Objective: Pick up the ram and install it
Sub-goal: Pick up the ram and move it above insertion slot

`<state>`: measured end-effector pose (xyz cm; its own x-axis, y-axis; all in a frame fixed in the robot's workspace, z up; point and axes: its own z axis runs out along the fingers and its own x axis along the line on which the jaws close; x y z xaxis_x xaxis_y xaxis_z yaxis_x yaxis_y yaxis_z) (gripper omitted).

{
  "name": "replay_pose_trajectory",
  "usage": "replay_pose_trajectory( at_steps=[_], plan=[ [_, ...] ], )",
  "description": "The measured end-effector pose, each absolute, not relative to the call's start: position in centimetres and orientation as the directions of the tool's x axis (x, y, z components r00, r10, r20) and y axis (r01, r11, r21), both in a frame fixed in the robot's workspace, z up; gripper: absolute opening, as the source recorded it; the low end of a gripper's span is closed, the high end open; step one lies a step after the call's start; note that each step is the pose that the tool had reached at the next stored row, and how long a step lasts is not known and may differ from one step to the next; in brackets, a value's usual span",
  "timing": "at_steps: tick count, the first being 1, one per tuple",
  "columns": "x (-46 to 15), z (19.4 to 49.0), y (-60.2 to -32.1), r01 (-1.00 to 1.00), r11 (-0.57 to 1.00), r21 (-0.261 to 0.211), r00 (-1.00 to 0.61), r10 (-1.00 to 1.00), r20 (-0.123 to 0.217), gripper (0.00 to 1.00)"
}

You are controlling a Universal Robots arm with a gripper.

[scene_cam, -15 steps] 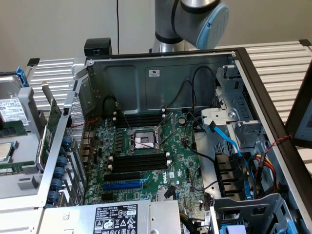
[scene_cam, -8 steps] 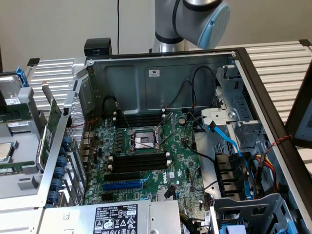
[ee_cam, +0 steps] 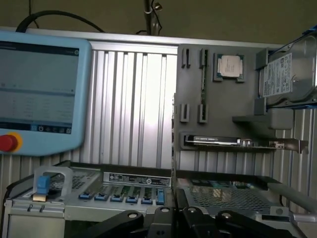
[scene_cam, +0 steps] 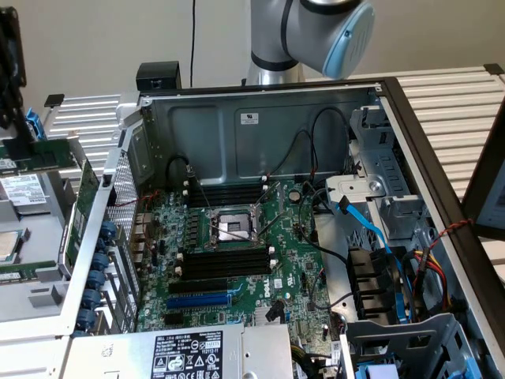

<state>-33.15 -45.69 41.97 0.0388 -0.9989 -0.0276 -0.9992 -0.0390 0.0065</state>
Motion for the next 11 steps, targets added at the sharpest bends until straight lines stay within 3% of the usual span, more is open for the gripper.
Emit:
replay_pose_trajectory(
  at_steps=[11],
  plan=[
    [-28.2, 42.1, -45.7, -0.999, -0.042, 0.006, 0.042, -0.998, -0.038, 0.13]
  ],
)
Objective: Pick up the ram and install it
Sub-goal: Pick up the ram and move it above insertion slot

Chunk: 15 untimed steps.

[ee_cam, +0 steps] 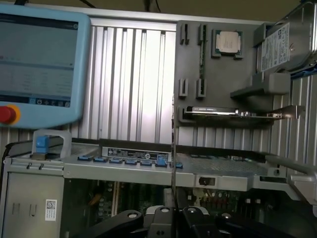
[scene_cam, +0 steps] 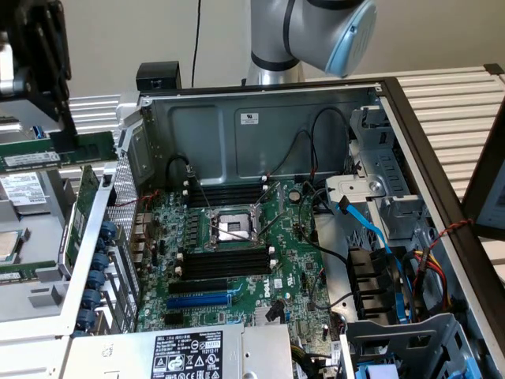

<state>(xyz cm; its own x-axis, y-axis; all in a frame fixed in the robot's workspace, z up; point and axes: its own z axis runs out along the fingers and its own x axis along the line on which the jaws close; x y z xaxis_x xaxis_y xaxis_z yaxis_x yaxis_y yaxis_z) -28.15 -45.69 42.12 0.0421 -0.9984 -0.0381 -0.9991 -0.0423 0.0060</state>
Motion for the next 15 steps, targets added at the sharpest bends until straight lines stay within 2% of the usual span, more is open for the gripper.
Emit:
replay_pose_trajectory(
  at_steps=[15],
  plan=[
    [-21.3, 42.1, -45.7, -0.999, -0.047, 0.007, 0.046, -0.998, -0.039, 0.13]
  ],
)
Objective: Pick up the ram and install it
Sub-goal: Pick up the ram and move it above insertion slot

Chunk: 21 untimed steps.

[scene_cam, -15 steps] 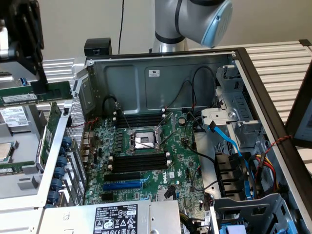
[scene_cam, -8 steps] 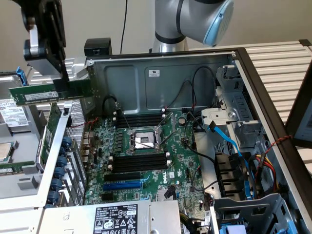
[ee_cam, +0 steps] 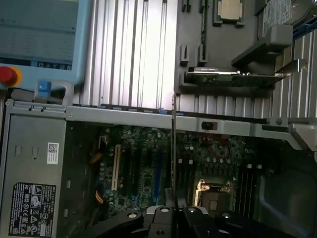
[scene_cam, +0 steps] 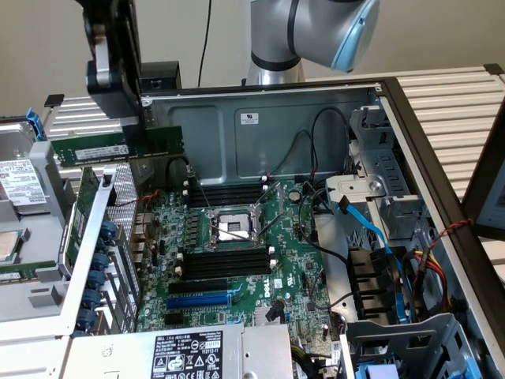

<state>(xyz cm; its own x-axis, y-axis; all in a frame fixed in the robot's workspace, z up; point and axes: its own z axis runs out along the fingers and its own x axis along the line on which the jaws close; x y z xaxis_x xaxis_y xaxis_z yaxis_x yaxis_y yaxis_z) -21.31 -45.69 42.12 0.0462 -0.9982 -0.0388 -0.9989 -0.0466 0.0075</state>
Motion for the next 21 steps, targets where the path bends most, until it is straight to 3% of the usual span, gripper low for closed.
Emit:
replay_pose_trajectory(
  at_steps=[21],
  plan=[
    [-13.1, 40.7, -44.3, -0.999, -0.047, 0.026, 0.045, -0.998, -0.040, 0.13]
  ],
)
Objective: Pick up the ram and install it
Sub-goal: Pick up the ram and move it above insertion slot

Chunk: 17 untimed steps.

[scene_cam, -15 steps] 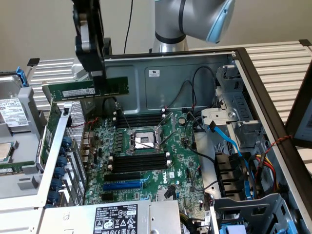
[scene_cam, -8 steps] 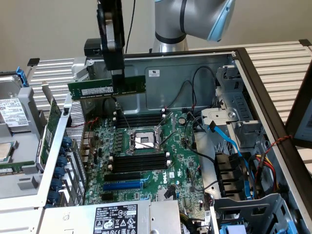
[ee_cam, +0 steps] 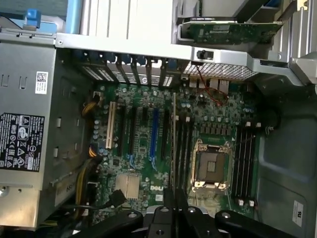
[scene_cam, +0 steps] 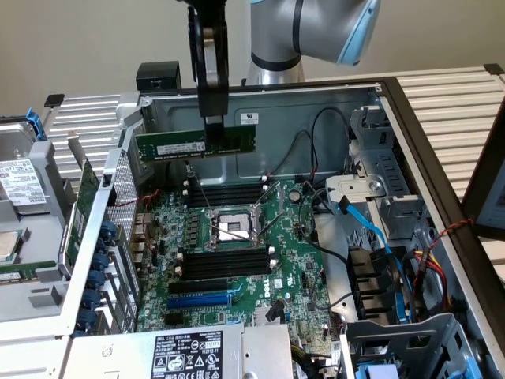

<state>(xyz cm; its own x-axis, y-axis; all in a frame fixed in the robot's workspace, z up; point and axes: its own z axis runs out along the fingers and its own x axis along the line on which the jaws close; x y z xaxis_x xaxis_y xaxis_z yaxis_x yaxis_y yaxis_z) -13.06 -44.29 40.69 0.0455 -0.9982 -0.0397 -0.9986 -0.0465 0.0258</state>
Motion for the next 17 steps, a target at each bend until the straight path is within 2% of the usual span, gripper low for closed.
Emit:
replay_pose_trajectory(
  at_steps=[9, 17],
  plan=[
    [-11.4, 40.3, -41.9, -0.999, -0.047, 0.028, 0.046, -0.998, -0.037, 0.13],
    [-10.4, 40.2, -40.7, -0.999, -0.041, 0.029, 0.041, -0.999, -0.019, 0.13]
  ],
)
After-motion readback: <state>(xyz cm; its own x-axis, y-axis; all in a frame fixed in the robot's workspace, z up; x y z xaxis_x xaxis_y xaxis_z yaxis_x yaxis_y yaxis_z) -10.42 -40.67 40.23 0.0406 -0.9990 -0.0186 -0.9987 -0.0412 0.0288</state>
